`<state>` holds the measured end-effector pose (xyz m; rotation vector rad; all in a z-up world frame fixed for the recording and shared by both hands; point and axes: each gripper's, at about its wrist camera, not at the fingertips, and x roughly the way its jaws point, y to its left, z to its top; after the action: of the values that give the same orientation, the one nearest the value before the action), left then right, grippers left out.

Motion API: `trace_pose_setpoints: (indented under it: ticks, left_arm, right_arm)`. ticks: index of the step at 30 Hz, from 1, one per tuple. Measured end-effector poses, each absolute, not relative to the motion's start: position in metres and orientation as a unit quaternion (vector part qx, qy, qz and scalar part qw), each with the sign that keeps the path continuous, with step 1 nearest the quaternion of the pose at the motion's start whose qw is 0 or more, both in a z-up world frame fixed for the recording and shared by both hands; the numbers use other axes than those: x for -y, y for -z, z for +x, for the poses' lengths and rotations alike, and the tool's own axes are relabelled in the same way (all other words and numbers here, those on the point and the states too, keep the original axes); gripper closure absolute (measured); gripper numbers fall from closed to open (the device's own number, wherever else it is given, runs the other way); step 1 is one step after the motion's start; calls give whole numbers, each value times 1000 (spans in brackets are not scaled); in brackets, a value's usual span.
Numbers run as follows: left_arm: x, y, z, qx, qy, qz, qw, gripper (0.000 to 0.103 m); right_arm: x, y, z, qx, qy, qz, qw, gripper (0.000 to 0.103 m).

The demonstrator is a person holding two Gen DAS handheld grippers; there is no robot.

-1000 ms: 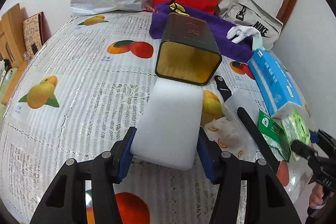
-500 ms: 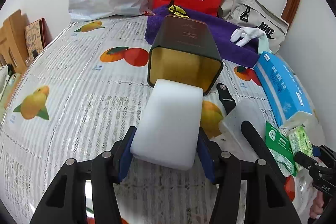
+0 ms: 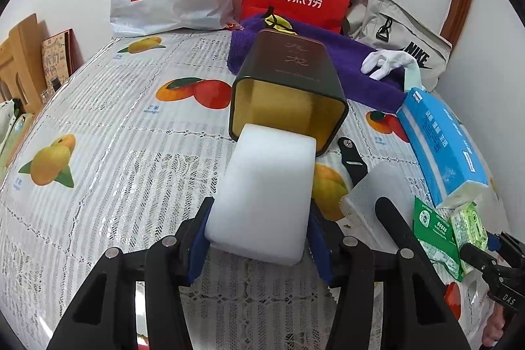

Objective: Organize soft objects
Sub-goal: 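Carry the foam block in the left tool while the right tool carries the wipes toward the towel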

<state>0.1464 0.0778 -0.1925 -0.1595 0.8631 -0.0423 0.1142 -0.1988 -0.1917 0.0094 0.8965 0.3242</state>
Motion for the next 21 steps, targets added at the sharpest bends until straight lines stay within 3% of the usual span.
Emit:
trace_pose_setpoints:
  ticks: [21]
  left_arm:
    - [-97,137,143,-370,36,-114,921,52]
  right_arm:
    - [187,115,104,-366,-177,-29,913,51]
